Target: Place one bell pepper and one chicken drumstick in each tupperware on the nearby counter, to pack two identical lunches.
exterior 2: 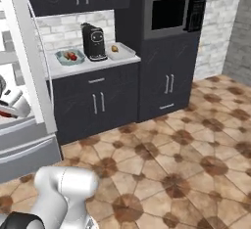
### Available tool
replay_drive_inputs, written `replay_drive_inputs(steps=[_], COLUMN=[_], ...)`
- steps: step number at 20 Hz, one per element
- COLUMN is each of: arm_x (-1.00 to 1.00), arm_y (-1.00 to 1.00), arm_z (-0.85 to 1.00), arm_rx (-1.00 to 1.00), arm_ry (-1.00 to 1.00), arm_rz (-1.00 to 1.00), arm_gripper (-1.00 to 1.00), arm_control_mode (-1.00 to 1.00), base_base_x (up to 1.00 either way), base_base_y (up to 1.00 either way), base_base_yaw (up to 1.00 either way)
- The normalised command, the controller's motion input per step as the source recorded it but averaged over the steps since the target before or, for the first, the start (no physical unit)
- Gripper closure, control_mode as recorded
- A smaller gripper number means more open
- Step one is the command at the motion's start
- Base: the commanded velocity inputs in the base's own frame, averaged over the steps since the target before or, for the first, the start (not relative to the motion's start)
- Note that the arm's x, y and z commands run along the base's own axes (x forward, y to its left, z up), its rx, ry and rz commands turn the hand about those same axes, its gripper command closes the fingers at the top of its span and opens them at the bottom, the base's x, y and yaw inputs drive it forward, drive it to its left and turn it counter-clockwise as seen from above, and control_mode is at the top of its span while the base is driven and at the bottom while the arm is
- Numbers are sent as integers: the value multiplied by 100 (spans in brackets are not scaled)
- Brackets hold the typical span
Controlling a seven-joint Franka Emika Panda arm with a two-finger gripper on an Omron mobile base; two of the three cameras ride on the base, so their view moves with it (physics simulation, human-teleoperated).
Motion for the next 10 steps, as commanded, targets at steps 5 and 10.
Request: replay_drive_inputs(steps=[5, 10], arm_x=[0, 0], arm_y=[0, 0], arm_z=[0, 0], arm_rx=[0, 0], arm_ry=[0, 0], arm_rz=[0, 0], arm_gripper=[100, 100], arm_control_mode=[100, 100], base_base_x=[83, 100], base_base_y=[-100, -61], base_base_yaw=[-34, -9])
